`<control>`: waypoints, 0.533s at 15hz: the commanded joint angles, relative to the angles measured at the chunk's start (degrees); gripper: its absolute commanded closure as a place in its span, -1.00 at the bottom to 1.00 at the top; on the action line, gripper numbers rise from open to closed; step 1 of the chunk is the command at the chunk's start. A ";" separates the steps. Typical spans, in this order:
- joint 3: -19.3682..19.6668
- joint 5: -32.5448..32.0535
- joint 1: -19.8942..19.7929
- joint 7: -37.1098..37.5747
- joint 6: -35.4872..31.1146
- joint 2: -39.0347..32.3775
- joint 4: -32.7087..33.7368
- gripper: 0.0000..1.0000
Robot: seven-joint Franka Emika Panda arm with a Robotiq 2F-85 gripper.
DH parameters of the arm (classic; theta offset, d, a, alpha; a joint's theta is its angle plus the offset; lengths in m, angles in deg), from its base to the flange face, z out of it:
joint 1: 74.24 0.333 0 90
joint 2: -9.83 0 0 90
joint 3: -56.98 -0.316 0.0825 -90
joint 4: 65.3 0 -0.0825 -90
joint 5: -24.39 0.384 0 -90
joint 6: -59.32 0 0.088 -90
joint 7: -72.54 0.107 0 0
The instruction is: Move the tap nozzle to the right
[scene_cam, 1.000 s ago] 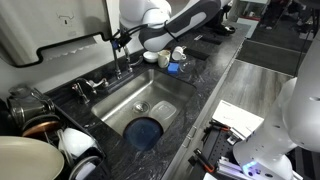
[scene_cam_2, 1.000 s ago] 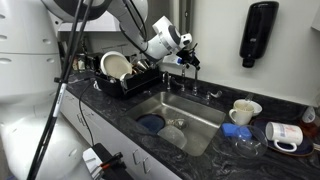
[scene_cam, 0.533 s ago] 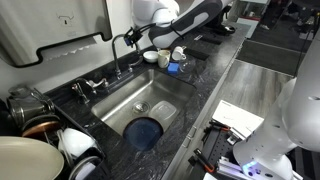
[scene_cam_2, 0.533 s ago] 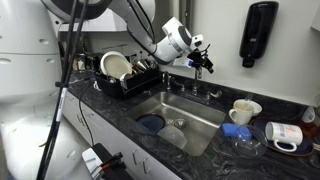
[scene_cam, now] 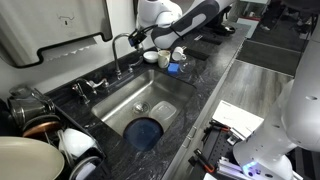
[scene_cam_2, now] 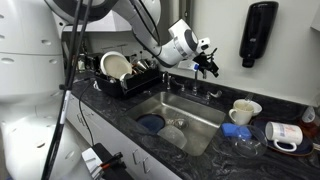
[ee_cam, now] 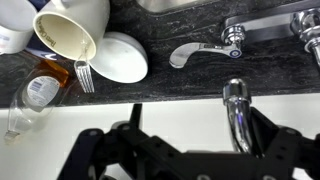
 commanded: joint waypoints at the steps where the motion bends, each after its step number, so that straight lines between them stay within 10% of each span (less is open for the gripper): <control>1: -8.00 13.16 -7.50 -15.38 0.19 1.54 -3.93 -1.00; 5: -18.55 30.13 -16.72 -33.68 7.24 1.15 -3.05 -1.00; 8: -13.38 39.33 -13.22 -45.04 20.84 3.32 -0.67 -1.00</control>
